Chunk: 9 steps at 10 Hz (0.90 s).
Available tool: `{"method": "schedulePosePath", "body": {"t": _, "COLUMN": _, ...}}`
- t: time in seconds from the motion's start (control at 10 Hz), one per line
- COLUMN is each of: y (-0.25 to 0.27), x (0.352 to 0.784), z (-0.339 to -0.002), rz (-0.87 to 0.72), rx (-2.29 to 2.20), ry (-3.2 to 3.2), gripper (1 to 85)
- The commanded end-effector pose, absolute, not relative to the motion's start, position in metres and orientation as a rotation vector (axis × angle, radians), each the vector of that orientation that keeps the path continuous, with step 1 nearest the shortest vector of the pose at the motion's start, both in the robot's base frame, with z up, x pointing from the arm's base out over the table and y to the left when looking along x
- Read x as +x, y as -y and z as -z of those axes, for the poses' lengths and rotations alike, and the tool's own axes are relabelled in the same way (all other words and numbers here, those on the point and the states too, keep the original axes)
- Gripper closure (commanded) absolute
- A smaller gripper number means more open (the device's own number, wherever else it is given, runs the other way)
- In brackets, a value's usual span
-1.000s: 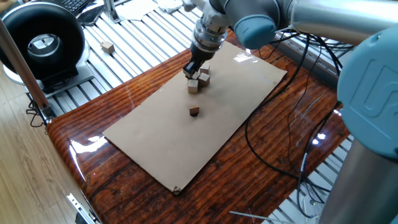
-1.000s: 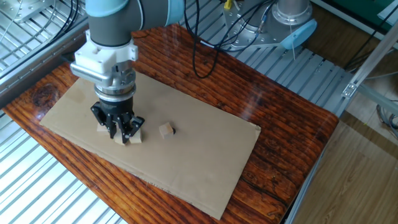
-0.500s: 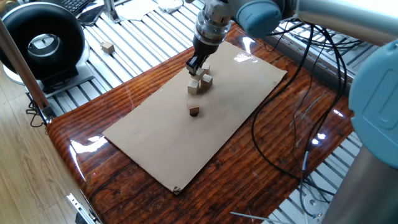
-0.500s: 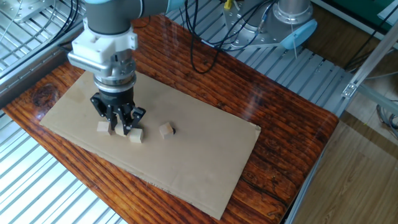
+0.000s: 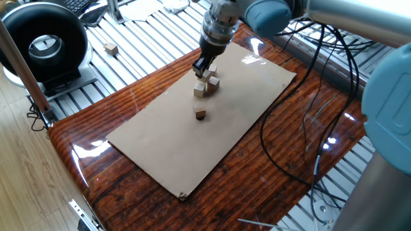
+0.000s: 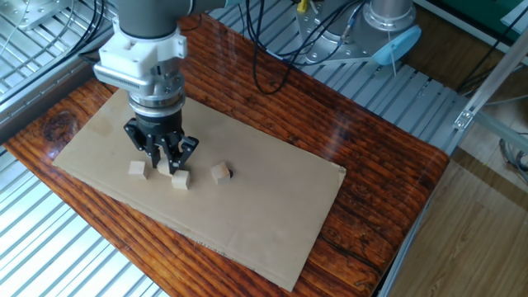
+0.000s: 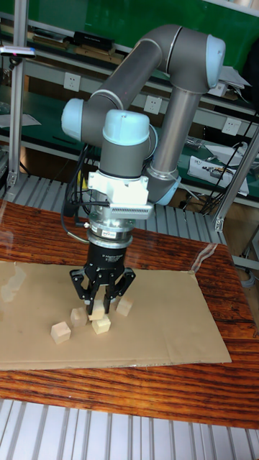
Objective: Stack the blocks in a vertical line of five
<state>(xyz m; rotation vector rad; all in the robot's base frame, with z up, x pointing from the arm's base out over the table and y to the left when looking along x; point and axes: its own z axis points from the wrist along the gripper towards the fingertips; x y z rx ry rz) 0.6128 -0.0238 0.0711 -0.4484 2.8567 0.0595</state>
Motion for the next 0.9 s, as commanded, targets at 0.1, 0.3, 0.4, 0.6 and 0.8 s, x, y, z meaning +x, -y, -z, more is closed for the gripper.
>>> {"method": "schedulePosePath", "body": {"t": 0.1, "y": 0.008, "x": 0.614, "z": -0.073, "rz": -0.103, "rx": -0.446, "ry": -2.854, "gripper": 84.7}}
{"method": "schedulePosePath", "body": {"t": 0.3, "y": -0.001, "x": 0.613, "z": -0.068, "rz": -0.106, "rx": -0.445, "ry": -2.850, "gripper": 84.7}}
{"method": "schedulePosePath", "body": {"t": 0.4, "y": -0.003, "x": 0.615, "z": -0.067, "rz": -0.100, "rx": -0.446, "ry": -2.844, "gripper": 84.7}}
{"method": "schedulePosePath", "body": {"t": 0.6, "y": 0.002, "x": 0.618, "z": -0.067, "rz": -0.066, "rx": -0.482, "ry": -2.829, "gripper": 84.7}}
{"method": "schedulePosePath", "body": {"t": 0.8, "y": 0.007, "x": 0.620, "z": -0.067, "rz": -0.026, "rx": -0.524, "ry": -2.819, "gripper": 84.7}}
